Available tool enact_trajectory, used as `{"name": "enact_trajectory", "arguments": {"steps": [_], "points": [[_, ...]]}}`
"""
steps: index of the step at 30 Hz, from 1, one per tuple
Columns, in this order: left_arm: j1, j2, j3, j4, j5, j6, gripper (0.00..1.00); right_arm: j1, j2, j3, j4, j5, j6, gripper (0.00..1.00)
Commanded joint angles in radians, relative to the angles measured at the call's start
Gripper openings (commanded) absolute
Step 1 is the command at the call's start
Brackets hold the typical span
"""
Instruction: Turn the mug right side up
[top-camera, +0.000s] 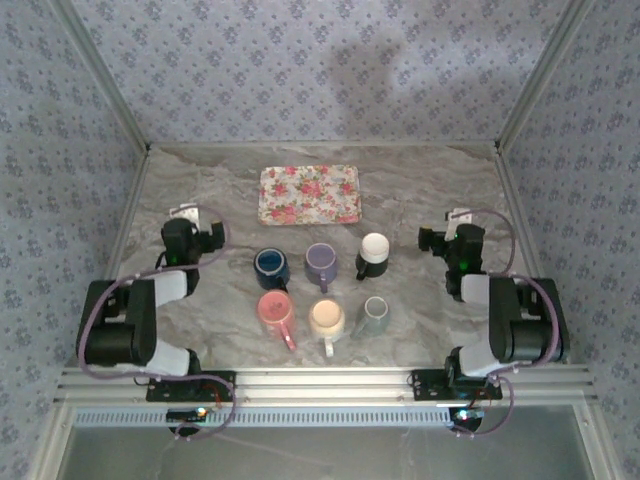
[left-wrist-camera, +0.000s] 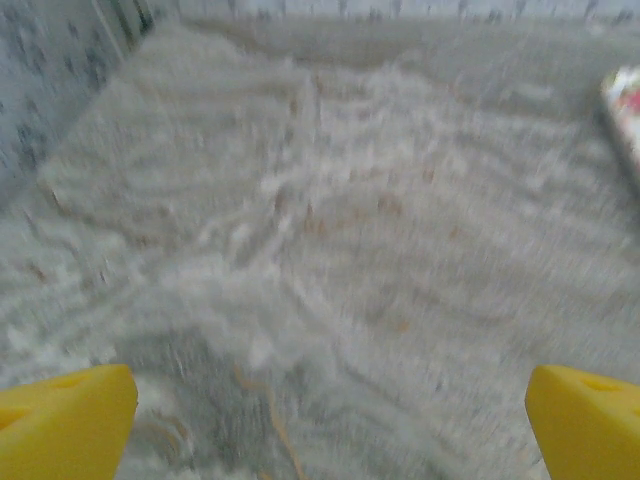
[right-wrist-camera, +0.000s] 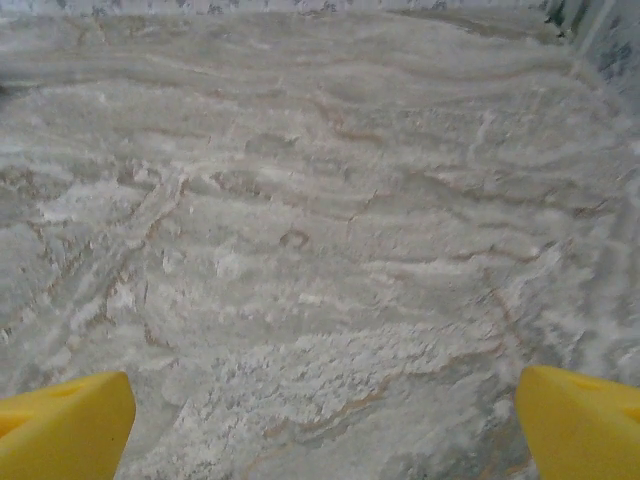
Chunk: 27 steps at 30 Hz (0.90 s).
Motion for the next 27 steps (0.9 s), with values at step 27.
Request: {"name": "enact_trajectory", "arguments": {"steps": [27], "points": [[-0.639, -0.826, 0.369, -1.223, -0.062, -0.553, 1.00, 0.540, -0.478, 0.765, -1.413, -0.049, 0.338, 1.00]]}}
